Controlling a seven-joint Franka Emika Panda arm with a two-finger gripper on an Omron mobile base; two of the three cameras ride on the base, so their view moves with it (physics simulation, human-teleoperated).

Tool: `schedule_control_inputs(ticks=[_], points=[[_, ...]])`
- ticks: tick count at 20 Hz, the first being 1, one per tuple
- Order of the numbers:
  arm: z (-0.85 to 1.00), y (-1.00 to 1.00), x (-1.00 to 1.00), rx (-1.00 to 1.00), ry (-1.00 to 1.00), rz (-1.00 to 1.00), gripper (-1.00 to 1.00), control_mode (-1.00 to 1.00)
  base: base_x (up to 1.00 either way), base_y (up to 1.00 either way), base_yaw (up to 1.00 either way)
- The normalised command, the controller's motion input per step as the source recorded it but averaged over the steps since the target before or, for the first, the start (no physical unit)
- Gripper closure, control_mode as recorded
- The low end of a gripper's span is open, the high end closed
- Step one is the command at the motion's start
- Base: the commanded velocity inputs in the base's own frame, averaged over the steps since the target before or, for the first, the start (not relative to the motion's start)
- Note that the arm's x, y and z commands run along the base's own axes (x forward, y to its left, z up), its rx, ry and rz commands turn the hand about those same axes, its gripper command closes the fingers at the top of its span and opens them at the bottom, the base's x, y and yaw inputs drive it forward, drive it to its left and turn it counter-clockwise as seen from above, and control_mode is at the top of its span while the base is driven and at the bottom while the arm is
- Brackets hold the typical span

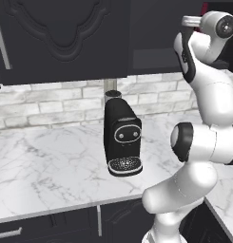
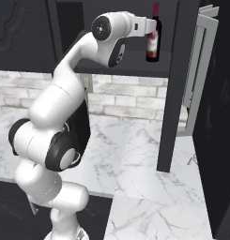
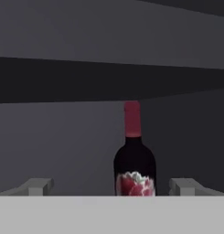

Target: Get the candle and the wine from the cabinet and move them to the dining counter.

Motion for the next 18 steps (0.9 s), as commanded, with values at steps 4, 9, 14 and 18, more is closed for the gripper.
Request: schedule_control_inputs(ticks=[4, 9, 14, 18], points=[[0.0, 0.0, 0.06, 0.0, 0.0, 0.0, -1.0, -1.0, 0.0, 0.0, 0.0], [0.0, 0.0, 0.04, 0.0, 0.0, 0.0, -1.0, -1.0, 0.0, 0.0, 0.0], [0.0, 0.0, 0.05, 0.0, 0.0, 0.0, -1.0, -1.0, 0.0, 0.0, 0.0], [0.0, 0.0, 0.09, 0.0, 0.0, 0.0, -1.0, -1.0, 0.0, 0.0, 0.0]])
